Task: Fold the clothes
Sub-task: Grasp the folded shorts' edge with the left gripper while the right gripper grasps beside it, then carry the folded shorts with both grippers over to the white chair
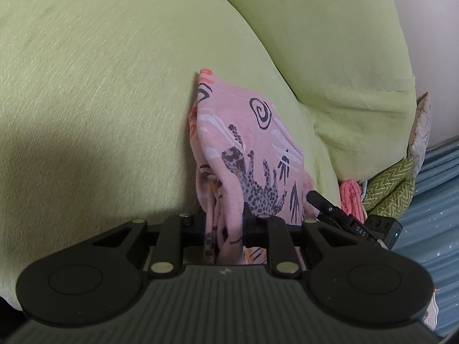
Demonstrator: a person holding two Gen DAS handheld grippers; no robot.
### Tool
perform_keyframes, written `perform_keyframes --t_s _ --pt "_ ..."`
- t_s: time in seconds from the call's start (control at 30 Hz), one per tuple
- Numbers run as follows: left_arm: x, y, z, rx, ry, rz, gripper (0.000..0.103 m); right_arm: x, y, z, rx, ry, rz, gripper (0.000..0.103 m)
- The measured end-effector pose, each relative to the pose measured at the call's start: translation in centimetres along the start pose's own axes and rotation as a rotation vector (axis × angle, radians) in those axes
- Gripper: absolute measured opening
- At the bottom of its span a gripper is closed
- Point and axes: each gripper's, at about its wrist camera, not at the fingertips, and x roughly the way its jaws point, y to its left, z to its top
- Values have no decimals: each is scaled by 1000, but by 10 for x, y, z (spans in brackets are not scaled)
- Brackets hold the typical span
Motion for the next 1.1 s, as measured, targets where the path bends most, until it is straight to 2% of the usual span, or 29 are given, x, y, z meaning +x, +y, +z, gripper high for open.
perform_keyframes --t_s 0.1,0.17,0.27,0.3,0.33,0.47,0.6,0.73,0.87,0.97,1.1 --pt "4 -2 2 0 2 0 17 24 13 8 -25 31 21 66" --pt "6 -4 3 8 3 1 17 37 23 11 -36 50 25 60" --pt "4 -9 4 38 2 15 16 51 45 12 -84 65 -29 36" --pt "4 -12 4 57 1 25 16 45 46 8 -77 69 -26 20" --pt "0 -16 3 87 1 38 16 35 47 3 -58 75 -1 13" --pt "2 -46 0 202 5 57 14 16 64 -11 -63 46 -47 12" --pt "4 -84 -3 284 27 27 13 -27 74 -20 23 -60 -85 11" --pt "13 -141 -20 400 103 -46 13 -111 79 -42 120 -164 -173 11" --pt "46 -219 -64 527 239 -185 13 -227 79 -90 256 -320 -294 11" --pt "92 -289 -124 639 386 -294 13 -328 82 -147 358 -459 -423 11" --pt "155 -374 -232 748 610 -447 13 -456 85 -233 492 -603 -635 11"
